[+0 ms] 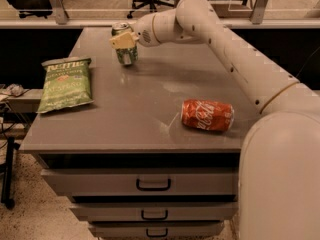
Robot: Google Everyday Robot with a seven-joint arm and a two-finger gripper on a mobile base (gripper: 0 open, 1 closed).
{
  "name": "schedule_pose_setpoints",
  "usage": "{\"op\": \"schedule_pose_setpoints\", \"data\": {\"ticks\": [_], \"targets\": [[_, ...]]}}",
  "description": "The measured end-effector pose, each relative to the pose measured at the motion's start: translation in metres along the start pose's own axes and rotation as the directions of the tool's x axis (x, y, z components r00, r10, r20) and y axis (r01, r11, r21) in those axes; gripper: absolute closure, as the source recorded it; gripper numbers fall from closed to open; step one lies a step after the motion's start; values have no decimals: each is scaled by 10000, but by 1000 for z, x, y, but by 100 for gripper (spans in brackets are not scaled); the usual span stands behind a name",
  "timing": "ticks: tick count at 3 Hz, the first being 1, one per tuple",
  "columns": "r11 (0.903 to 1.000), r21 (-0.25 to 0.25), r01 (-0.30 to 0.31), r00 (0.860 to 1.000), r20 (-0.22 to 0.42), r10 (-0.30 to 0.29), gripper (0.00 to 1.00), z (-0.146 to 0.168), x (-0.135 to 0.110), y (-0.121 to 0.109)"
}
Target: Move green can near green jalapeno chip bag
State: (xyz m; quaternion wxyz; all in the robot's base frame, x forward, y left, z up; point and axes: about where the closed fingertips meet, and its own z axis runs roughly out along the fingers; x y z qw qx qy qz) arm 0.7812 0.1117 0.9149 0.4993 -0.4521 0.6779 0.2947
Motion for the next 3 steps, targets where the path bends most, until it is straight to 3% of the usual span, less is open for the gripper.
{"op": "schedule_pose_setpoints", "data": {"ticks": [2, 3], "targets": [[9946, -1035, 66, 9946, 1038, 42, 100, 29, -16, 52], [9859, -1674, -49, 9919, 1240, 260, 84, 43, -15, 75]]}}
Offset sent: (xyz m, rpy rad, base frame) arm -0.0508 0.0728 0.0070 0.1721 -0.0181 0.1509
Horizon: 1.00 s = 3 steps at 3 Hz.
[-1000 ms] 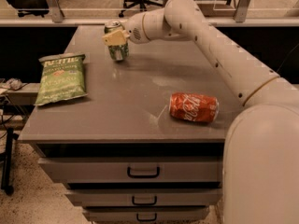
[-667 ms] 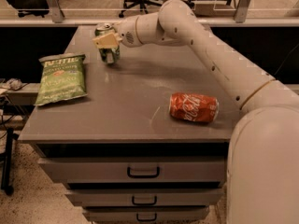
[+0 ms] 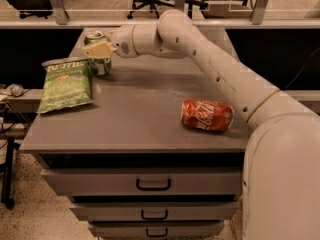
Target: Move green can near green jalapeno chip bag
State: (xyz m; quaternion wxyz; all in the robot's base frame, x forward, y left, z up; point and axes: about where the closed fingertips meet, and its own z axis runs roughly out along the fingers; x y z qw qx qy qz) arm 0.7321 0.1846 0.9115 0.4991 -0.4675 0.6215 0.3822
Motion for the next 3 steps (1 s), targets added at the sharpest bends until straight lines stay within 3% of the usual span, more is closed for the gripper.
{"op": "schedule_pose_setpoints", "data": {"ticks": [2, 3], "targets": [[9970, -714, -287, 9995, 128, 297, 38, 19, 4, 24], [9966, -768, -293, 9995, 101, 302, 15, 20, 5, 28]]}}
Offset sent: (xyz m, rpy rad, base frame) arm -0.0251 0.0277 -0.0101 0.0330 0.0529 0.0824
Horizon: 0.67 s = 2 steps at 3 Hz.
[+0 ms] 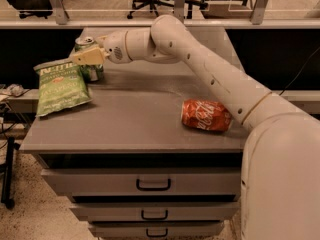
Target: Move green can near green jalapeno chip bag
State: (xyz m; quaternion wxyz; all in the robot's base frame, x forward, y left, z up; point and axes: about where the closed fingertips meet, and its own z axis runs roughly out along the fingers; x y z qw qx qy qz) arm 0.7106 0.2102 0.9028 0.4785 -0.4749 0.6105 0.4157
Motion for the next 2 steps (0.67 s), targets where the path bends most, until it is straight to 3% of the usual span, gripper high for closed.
{"op": "schedule_pose_setpoints", "data": {"ticks": [1, 2], "targets": [[9998, 122, 158, 9998, -88, -157, 0, -5, -3, 0], [9966, 535, 634, 9971, -451, -610, 0, -23, -12, -8]]}}
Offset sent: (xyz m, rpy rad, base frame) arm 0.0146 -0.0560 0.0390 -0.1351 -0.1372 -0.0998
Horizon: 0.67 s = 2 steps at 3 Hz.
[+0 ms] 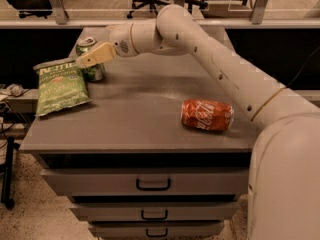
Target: Move green can near green jalapeno chip bag
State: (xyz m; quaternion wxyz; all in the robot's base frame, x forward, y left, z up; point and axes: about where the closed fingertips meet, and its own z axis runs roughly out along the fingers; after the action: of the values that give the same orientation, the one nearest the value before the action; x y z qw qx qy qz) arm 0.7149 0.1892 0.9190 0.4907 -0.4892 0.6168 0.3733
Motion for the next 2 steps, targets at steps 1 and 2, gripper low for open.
{"op": "schedule_pose_setpoints", "data": {"ticks": [1, 2], "targets": [[9930, 819, 849, 9947, -644, -797, 0, -36, -18, -17], [9677, 1845, 1718, 9814, -1180, -1517, 0, -87, -41, -41]]}}
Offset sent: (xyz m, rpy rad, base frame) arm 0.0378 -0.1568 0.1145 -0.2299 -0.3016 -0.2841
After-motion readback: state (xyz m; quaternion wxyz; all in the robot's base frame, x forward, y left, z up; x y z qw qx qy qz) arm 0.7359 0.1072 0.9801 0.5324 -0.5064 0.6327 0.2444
